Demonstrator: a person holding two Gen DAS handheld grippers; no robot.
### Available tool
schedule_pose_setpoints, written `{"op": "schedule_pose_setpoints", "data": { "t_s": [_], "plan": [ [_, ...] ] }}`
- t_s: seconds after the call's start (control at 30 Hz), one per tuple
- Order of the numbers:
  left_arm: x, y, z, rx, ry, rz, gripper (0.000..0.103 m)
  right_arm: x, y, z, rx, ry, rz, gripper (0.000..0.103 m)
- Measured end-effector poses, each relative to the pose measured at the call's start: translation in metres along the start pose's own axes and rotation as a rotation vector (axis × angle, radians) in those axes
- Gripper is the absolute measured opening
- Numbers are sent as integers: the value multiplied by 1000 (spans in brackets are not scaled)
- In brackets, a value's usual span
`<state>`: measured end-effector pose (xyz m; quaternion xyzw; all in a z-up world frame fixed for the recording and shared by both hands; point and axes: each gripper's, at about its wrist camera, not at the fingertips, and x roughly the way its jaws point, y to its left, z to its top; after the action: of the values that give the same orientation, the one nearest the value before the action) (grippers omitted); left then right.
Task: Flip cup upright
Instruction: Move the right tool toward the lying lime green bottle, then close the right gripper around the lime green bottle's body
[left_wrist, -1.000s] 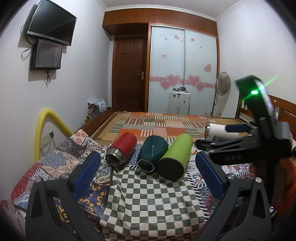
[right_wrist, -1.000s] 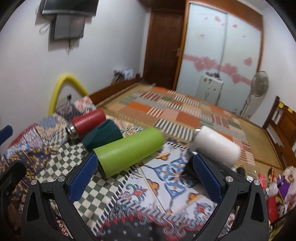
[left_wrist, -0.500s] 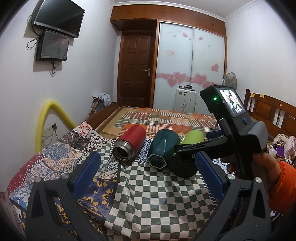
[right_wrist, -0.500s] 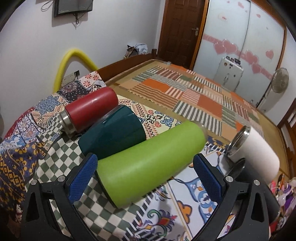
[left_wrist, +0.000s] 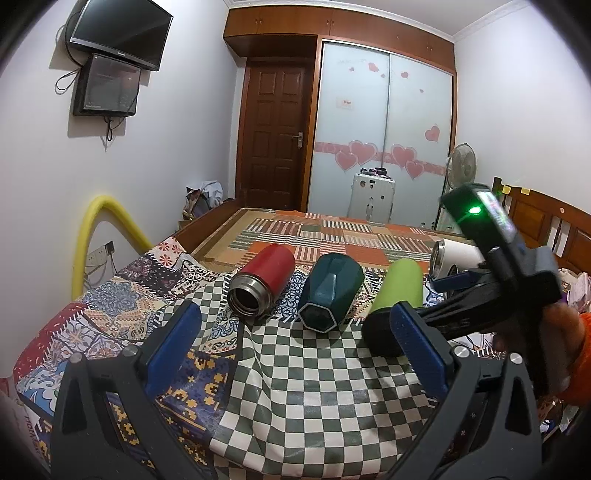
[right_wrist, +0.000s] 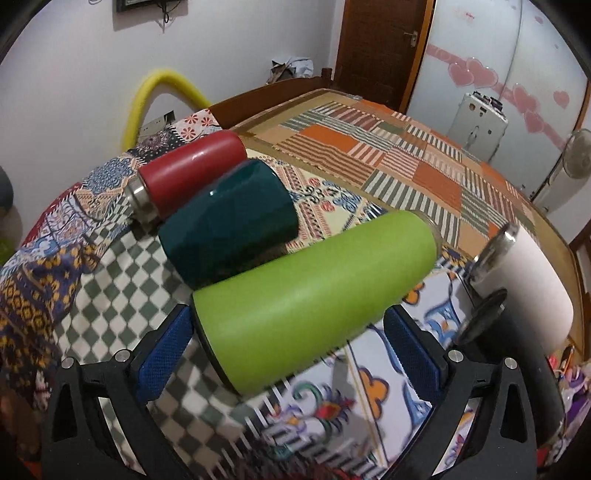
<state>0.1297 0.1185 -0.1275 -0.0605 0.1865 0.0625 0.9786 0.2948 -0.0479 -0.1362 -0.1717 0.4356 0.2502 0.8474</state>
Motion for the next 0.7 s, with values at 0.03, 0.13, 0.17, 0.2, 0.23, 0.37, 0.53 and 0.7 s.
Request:
{"op": "schedule_pose_setpoints", "data": {
  "t_s": [0.03, 0.13, 0.17, 0.2, 0.23, 0.37, 0.53, 0.7],
  "plan": [
    [1, -1, 0, 2, 2, -1, 103, -4, -3, -3, -2, 2, 2, 101],
    [2, -3, -1, 6, 6, -6, 103, -8, -5, -9, -18, 16, -12, 101],
    [2, -4, -1, 8, 7, -7, 103, -11, -7, -12, -21, 22, -14, 100],
    [2, -4, -2, 11, 6, -7, 103, -16, -9, -14, -22, 27, -9, 96],
    [2, -5, -2, 12, 5, -8, 103, -22, -11, -16, -16, 20, -8, 96],
    [2, -7, -3, 14, 11, -10, 103, -40, -21, -9, 30, -48, -37, 97],
    [2, -10, -4, 21, 13, -13, 103, -20, -33, 9, 149, -33, -59, 97],
    [0, -9, -4, 23, 6, -9, 103, 24, -47, 13, 257, 69, -8, 96]
  ]
}}
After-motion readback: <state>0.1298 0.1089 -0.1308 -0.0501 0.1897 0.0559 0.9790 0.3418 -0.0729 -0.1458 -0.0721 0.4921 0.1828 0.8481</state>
